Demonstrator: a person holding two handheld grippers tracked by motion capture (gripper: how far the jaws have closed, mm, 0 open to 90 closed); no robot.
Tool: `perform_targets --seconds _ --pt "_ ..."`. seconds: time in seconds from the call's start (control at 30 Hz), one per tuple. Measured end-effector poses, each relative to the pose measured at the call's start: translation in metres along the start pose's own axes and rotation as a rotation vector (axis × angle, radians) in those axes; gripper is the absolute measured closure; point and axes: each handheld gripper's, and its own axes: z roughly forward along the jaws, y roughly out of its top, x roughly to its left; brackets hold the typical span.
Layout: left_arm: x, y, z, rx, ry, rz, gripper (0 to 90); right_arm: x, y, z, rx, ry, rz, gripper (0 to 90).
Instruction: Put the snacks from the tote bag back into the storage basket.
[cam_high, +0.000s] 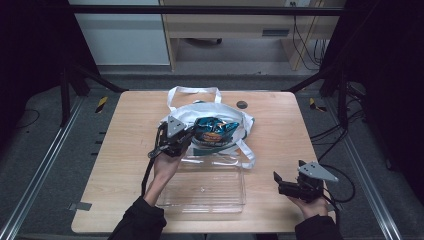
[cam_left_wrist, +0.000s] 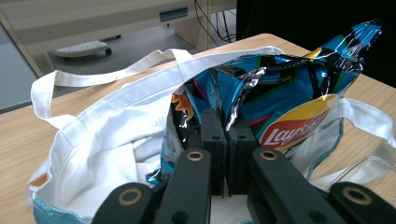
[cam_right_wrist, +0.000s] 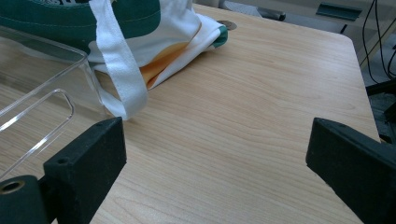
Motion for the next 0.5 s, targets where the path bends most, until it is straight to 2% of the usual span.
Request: perform_targets --seconds 0.37,0.5 --pt "-0.0062 -0.0036 -0.0053 0.007 0.000 -0.002 87.7 0.0002 0.0000 0.0002 0.001 0.001 0.000 5.4" --pt "-0.0027 -0.0016 -0.0034 -0.004 -0.029 -0.022 73.6 0.0004 0.0000 0.0001 0.001 0.000 0.001 5.4"
